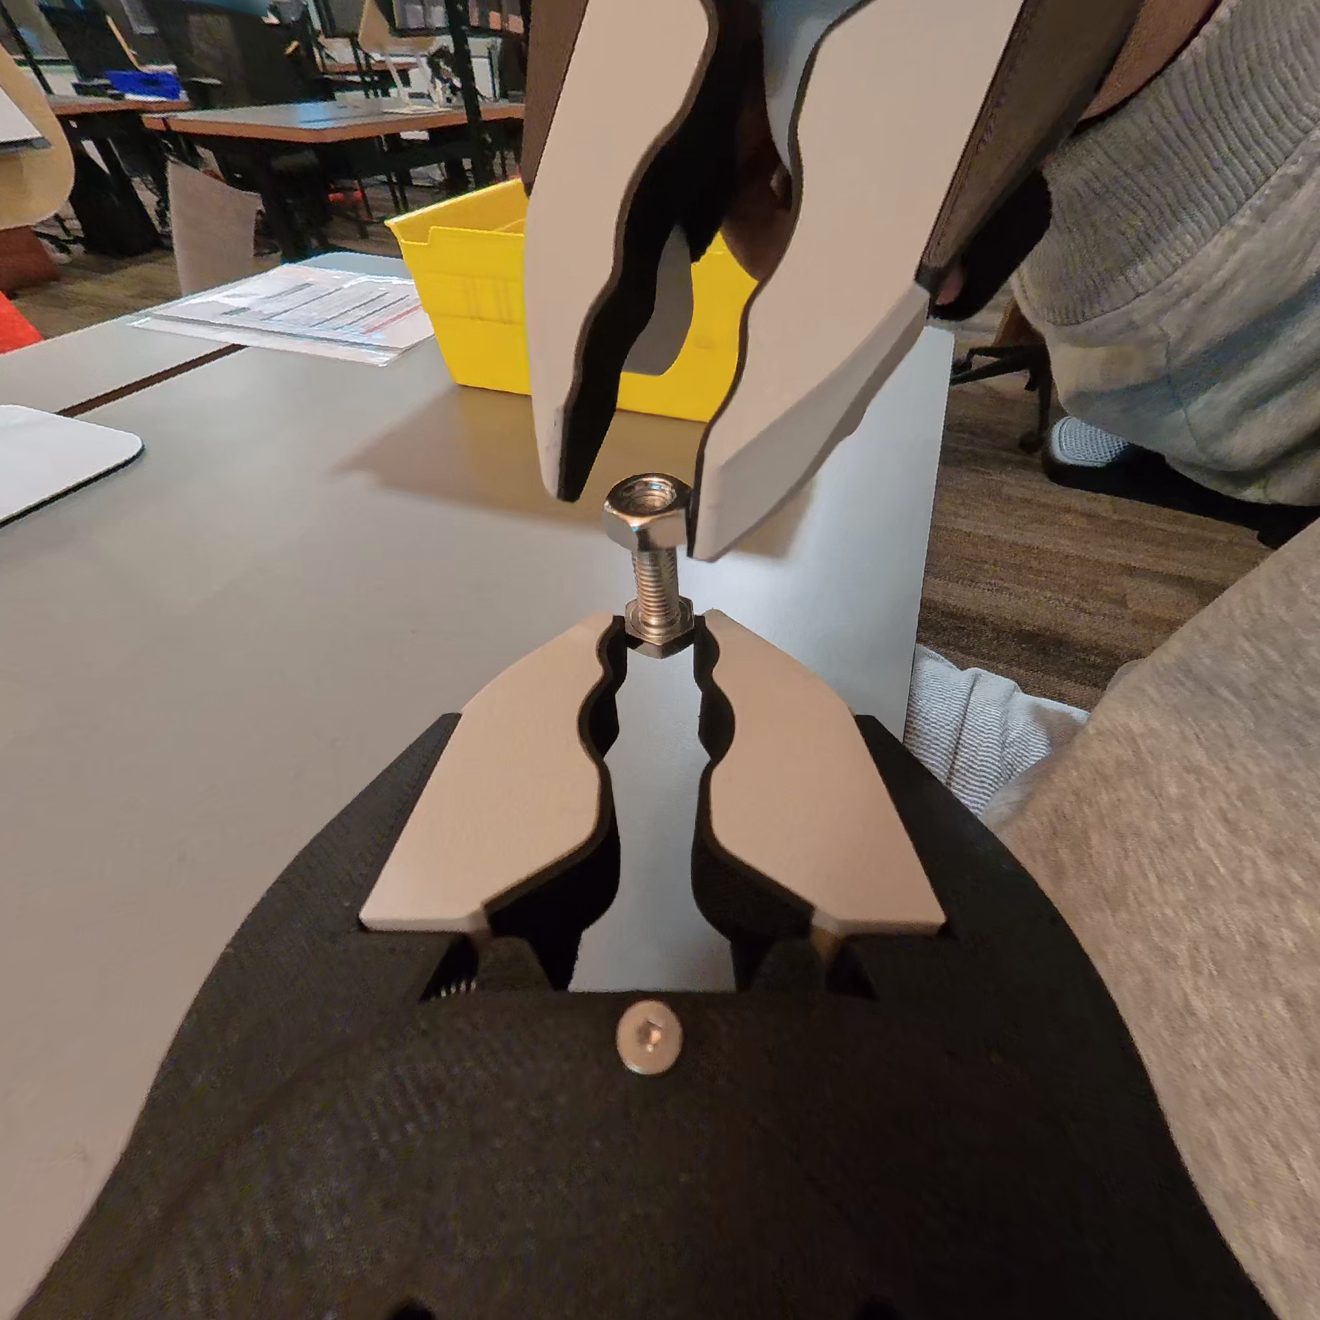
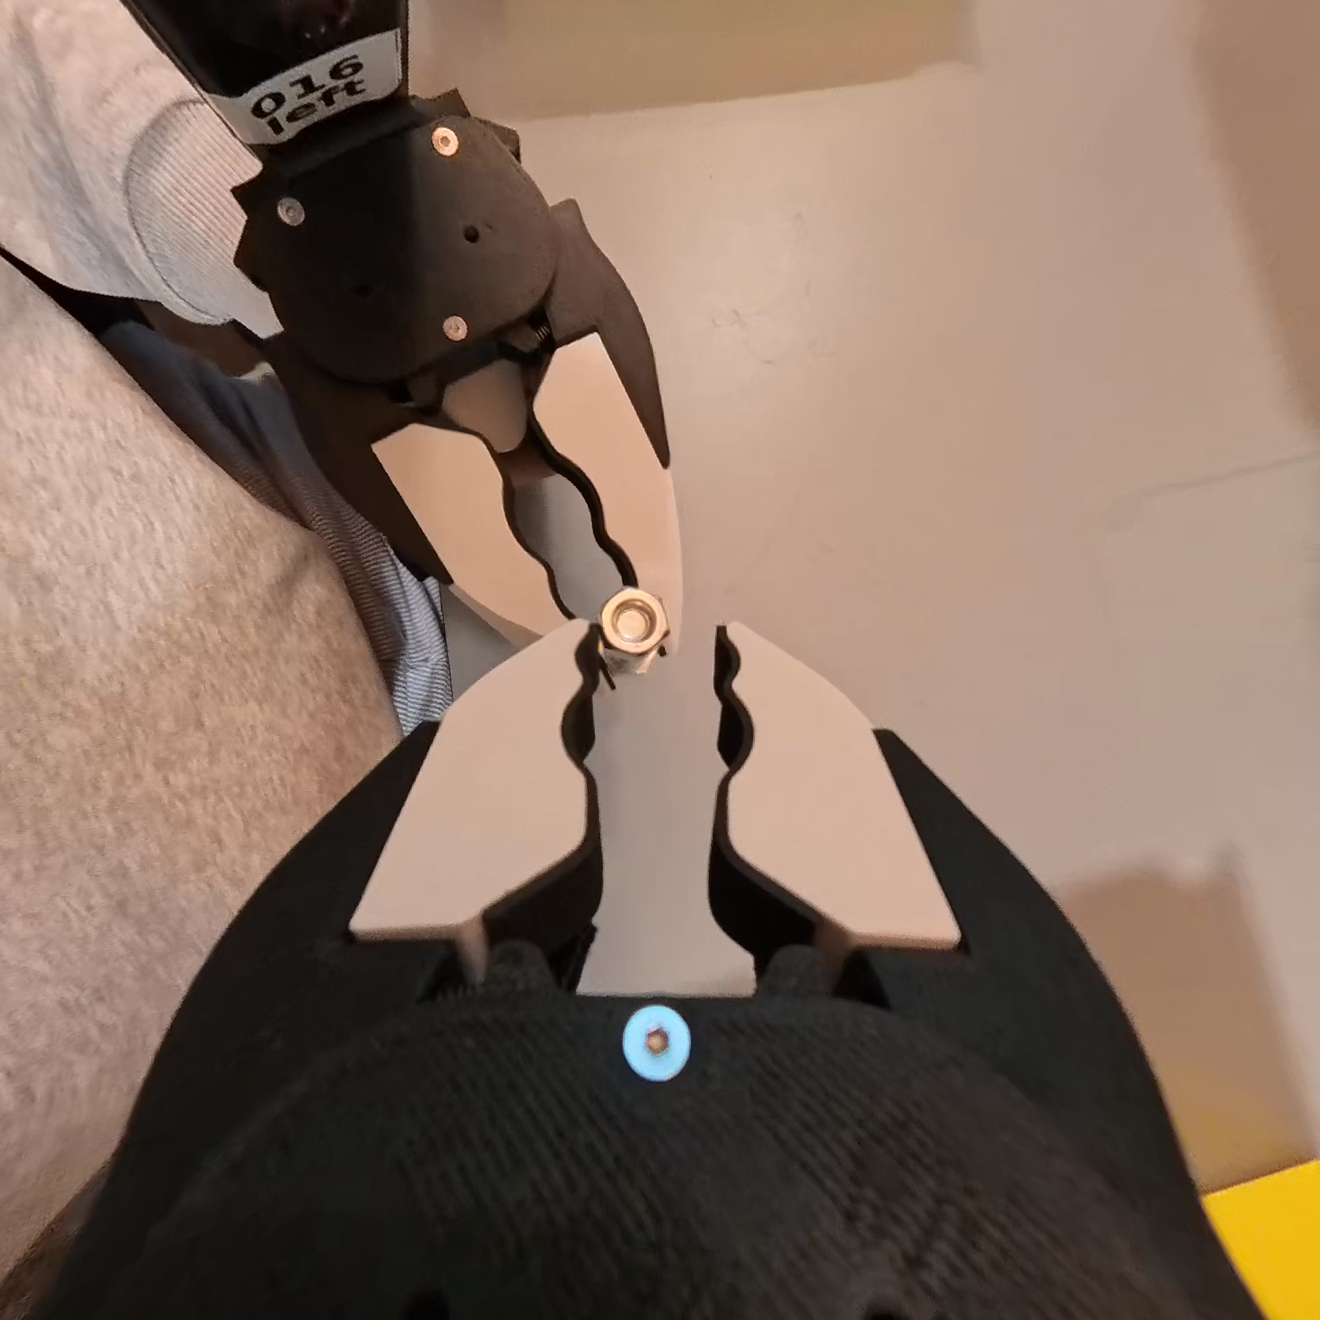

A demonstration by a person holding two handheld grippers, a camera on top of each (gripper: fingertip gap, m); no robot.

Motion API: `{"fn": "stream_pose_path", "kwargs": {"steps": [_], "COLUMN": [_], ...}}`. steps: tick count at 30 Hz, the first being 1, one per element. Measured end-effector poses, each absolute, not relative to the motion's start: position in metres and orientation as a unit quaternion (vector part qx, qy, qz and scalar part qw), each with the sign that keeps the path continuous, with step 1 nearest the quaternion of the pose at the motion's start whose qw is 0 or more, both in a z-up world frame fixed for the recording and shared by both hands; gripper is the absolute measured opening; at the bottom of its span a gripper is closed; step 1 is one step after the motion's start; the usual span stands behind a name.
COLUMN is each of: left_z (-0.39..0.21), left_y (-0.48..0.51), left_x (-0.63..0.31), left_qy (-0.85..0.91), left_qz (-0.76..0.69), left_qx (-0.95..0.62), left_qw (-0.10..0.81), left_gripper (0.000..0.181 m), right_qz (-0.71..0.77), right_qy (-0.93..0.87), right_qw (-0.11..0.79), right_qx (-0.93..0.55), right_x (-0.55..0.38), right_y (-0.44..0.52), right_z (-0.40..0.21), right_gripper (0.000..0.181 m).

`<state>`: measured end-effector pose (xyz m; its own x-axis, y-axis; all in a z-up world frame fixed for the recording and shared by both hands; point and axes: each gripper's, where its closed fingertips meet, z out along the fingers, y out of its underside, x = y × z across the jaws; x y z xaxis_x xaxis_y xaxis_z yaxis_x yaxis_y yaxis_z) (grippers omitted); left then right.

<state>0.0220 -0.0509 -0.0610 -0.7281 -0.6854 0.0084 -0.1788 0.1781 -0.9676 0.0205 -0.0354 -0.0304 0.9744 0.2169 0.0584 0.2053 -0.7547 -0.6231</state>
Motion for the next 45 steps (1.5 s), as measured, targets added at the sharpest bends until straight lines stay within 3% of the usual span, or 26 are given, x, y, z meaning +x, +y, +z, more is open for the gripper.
{"fn": "stream_pose_path", "kwargs": {"steps": [15, 26, 33, 45], "left_z": [-0.061, -0.061, -0.061, -0.061], "left_y": [-0.050, -0.050, -0.051, -0.051], "left_x": [0.024, 0.024, 0.023, 0.023], "left_qy": [0.734, 0.732, 0.735, 0.735], "left_qz": [-0.569, -0.572, -0.568, -0.569], "left_qx": [-0.300, -0.302, -0.299, -0.297], "left_qw": [0.218, 0.217, 0.219, 0.219], "left_gripper": [0.019, 0.019, 0.019, 0.019], "right_qz": [0.021, -0.014, 0.003, -0.018], "right_qy": [-0.113, -0.122, -0.133, -0.116], "right_qw": [0.342, 0.318, 0.337, 0.321], "right_qx": [-0.933, -0.940, -0.932, -0.940], "right_x": [0.017, 0.028, 0.015, 0.031], "right_y": [-0.037, -0.044, -0.038, -0.045], "right_z": [-0.025, -0.030, -0.024, -0.027], "right_gripper": [0.029, 0.014, 0.026, 0.024]}}
